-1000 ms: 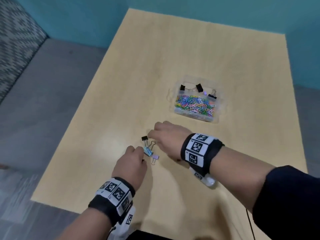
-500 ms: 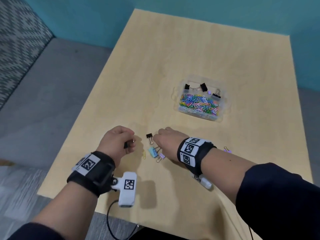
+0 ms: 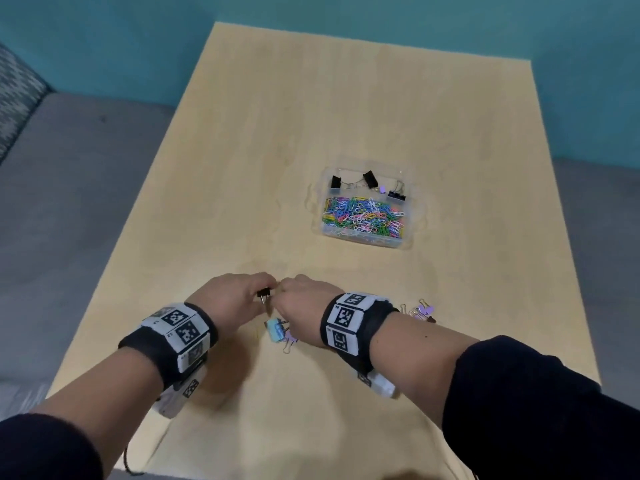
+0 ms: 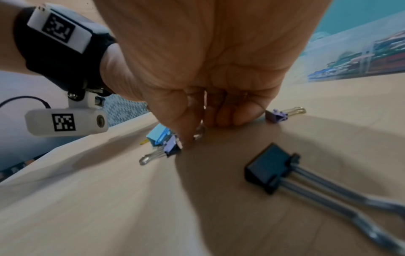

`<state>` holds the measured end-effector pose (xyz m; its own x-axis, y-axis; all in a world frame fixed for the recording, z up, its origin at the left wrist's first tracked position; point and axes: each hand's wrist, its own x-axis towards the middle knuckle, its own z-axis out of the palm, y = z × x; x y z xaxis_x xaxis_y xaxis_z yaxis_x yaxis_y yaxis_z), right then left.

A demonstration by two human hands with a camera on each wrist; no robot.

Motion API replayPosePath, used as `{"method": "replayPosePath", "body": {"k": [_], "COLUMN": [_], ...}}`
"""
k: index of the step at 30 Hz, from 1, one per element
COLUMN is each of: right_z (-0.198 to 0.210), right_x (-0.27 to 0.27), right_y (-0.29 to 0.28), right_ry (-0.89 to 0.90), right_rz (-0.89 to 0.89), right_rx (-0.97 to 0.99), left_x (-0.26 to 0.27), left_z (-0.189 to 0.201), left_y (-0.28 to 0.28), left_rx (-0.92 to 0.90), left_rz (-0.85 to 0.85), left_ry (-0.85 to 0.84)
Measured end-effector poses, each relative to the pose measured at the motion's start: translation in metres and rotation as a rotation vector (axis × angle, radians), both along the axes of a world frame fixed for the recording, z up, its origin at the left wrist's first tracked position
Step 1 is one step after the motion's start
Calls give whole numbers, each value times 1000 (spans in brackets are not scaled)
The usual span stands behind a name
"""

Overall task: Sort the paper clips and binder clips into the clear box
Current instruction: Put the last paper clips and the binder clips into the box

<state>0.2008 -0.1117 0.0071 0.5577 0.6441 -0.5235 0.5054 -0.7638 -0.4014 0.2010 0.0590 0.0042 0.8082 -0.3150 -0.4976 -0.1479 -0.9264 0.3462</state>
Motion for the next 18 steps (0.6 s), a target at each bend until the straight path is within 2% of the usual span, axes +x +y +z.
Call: {"method": "replayPosePath", "body": {"k": [7, 11, 13, 18], "right_z": [-2, 12, 19, 35], "right_x": [-2, 1, 8, 38], "right_y": [-21, -44, -61, -114], "right_ry": [-48, -158, -184, -63], "right_rz": [-25, -55, -210, -802], "right_rx": [102, 214, 268, 450], "left_x": [13, 16, 16, 17], "left_z": [-8, -3, 0, 4], "left_y": [-6, -5, -2, -5], "left_rx": [74, 49, 54, -4], "left_rz": [-109, 22, 89, 177], "left_ry": [-2, 7, 31, 49]}}
